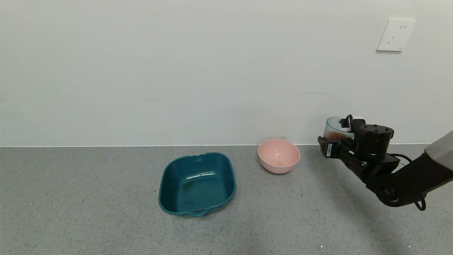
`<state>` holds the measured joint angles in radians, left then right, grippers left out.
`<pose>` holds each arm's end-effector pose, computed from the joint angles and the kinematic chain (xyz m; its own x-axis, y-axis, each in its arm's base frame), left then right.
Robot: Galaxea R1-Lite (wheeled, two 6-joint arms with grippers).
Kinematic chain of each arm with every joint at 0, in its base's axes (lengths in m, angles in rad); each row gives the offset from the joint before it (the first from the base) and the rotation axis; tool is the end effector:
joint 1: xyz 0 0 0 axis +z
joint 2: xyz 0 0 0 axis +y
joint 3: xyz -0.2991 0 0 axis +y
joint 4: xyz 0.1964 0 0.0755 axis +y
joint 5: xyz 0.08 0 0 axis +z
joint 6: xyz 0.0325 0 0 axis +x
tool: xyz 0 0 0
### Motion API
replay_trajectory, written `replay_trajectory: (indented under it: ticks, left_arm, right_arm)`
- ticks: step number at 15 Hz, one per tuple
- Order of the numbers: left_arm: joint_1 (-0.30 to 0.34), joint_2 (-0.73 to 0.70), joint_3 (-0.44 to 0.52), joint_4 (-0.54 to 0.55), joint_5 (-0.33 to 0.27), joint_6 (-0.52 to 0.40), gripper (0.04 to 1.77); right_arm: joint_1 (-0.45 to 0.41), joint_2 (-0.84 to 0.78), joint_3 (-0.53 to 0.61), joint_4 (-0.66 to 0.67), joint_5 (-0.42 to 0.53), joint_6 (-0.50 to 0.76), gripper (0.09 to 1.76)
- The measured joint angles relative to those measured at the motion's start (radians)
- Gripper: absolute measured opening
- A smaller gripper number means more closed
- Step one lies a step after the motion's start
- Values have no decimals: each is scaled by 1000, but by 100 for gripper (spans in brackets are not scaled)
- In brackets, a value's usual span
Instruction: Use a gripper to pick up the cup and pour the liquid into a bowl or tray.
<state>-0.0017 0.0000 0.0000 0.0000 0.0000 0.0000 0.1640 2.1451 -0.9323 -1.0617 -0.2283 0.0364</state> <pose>0.0098 0.0000 0.0755 1.0000 -0.0017 0.0000 0.0017 1.0000 0.0000 0.4081 0.0601 0.0768 0.9870 -0.0661 -0.1466 0.0671 0.9977 0.0019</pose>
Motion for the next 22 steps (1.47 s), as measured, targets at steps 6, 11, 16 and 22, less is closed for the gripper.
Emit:
replay_trajectory:
  ticks: [6,11,16,22]
  left_arm:
    - [0,0,0,0,0,0,172]
    - [0,0,0,0,0,0,172]
    - [0,0,0,0,0,0,172]
    - [0,0,0,0,0,0,172]
  right_arm:
    - [35,-15,-42,35,30,-150,137]
    - [34,-15,-114,184,31,-283,137]
    - [61,0,-151,214,41,-405,137]
    - [114,22,-184,217,-16,-568,137]
